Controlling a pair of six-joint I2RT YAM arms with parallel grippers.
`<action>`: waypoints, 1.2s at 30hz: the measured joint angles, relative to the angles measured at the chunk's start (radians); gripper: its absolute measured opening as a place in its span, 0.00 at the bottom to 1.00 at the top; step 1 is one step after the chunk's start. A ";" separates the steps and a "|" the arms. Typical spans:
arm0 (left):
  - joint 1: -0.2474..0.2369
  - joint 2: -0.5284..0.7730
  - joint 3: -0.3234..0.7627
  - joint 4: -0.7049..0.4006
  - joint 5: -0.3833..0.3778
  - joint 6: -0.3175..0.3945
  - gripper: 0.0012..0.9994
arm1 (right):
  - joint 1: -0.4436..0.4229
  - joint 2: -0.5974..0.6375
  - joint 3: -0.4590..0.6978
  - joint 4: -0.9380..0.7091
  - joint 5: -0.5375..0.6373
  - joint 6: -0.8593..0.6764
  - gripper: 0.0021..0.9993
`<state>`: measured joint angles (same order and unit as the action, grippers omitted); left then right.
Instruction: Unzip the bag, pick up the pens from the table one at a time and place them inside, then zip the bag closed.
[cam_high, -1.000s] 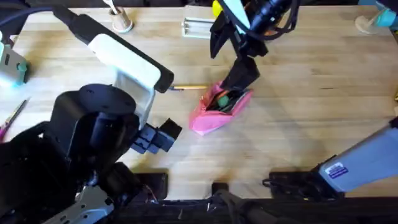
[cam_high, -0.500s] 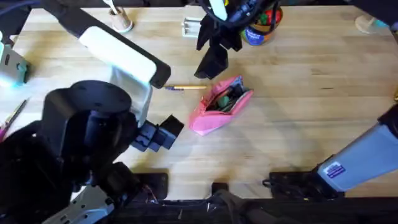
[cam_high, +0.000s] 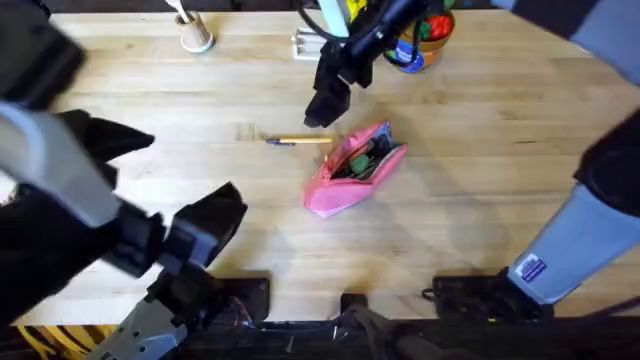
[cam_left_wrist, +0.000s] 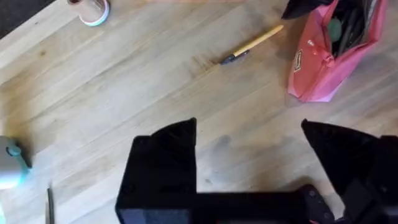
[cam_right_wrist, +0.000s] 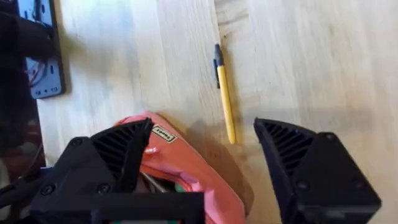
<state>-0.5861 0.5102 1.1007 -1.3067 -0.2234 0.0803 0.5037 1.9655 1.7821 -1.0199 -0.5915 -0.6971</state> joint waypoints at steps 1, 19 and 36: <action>0.000 0.000 0.021 -0.024 0.002 0.003 0.99 | 0.001 0.017 0.000 0.000 0.002 0.006 1.00; 0.000 0.000 0.099 -0.127 0.119 0.018 0.99 | 0.208 0.167 0.000 0.142 0.435 0.127 1.00; 0.000 0.000 0.099 -0.127 0.124 0.019 0.99 | 0.248 0.236 -0.010 0.160 0.577 0.240 1.00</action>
<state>-0.5861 0.5102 1.1995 -1.4334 -0.0997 0.0990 0.7513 2.2014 1.7718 -0.8596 -0.0148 -0.4571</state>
